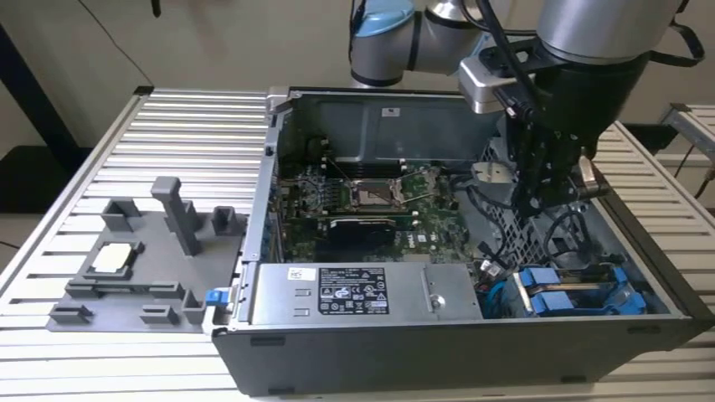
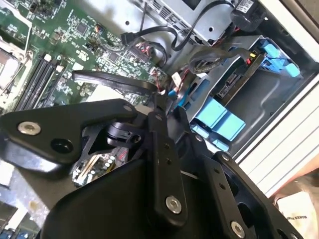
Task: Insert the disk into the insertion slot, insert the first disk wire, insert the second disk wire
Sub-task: 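Insert the second disk wire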
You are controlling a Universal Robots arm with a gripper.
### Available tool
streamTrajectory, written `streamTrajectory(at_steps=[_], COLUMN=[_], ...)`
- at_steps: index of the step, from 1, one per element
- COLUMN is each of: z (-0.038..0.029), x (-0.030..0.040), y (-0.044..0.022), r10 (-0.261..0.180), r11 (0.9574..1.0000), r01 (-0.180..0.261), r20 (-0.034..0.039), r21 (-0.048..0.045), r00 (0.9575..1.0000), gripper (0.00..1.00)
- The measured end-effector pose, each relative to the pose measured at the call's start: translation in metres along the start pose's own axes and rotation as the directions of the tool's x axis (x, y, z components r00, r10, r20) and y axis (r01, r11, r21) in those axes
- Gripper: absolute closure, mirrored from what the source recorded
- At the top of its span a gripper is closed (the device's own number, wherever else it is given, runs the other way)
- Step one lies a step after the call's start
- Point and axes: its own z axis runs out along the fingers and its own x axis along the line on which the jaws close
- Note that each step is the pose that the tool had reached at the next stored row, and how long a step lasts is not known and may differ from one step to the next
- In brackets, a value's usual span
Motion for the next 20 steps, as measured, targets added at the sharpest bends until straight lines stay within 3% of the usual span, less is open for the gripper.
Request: streamTrajectory(at_steps=[1,2,8,14,20], z=[0.0000,0.0000,-0.0001,-0.0001,0.0000], x=[0.0000,0.0000,-0.0001,0.0000,0.0055], y=[0.0003,0.0005,0.0007,0.0007,0.0011], r10=[0.000,0.000,0.000,0.000,0.003], r11=[1.0000,1.0000,1.0000,1.0000,1.0000], r01=[0.000,0.000,0.000,0.000,-0.003], r20=[-0.0011,-0.0018,-0.0021,-0.0022,-0.0026], r21=[0.0000,0.0000,0.0000,0.0000,-0.0006], r00=[1.0000,1.0000,1.0000,1.0000,1.0000], gripper=[0.70,0.77,0.77,0.84,0.84])
